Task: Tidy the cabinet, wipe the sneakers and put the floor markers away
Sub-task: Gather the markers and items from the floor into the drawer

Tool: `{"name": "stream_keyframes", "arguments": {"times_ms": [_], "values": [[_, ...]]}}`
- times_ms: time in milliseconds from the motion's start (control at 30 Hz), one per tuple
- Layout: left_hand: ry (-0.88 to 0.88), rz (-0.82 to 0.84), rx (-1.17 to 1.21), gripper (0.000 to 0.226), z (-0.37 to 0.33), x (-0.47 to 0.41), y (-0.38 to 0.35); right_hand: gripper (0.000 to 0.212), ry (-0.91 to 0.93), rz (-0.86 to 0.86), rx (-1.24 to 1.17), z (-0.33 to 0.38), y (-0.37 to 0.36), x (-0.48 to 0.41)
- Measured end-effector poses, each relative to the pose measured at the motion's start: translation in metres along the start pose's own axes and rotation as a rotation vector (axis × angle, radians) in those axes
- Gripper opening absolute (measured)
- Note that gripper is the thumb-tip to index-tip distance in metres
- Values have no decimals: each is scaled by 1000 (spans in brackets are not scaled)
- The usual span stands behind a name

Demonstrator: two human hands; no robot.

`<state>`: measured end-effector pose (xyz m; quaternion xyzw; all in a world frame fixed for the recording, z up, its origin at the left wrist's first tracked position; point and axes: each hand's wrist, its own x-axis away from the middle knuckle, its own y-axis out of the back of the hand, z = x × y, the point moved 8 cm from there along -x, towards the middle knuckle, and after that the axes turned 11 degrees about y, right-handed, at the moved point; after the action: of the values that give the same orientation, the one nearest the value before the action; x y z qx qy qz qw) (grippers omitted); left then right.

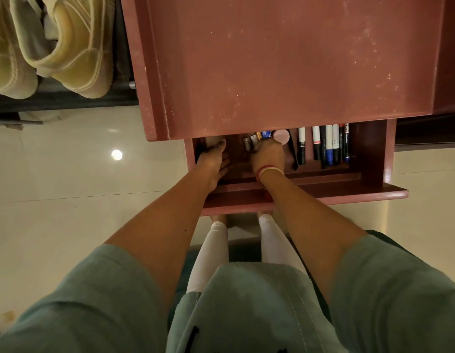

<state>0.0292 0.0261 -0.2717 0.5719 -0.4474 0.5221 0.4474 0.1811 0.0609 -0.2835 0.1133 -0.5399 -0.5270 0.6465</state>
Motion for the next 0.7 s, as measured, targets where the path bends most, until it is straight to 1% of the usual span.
{"name": "stream_keyframes", "arguments": {"times_ms": [267,333,400,467,533,567,633,700], "values": [[-13,18,-82,41,6,15,-1,21,-65,-70,-105,-10,15,13],[-25,27,-106,42,7,19,-1,21,-66,-53,-129,-11,19,14],[-38,33,-119,41,8,27,-1,19,-58,-65,-203,-11,29,16],[-58,23,-140,36,9,38,1,18,-47,-158,-364,-11,49,30],[-92,-31,-140,24,9,57,8,14,14,-267,-447,-10,79,58],[-115,-82,-112,18,11,68,14,12,55,-308,-410,-11,94,75],[-160,-245,7,13,18,96,33,10,89,-386,-337,-16,120,113],[-120,-386,204,12,38,126,49,14,22,-491,-344,-31,140,145]]}}
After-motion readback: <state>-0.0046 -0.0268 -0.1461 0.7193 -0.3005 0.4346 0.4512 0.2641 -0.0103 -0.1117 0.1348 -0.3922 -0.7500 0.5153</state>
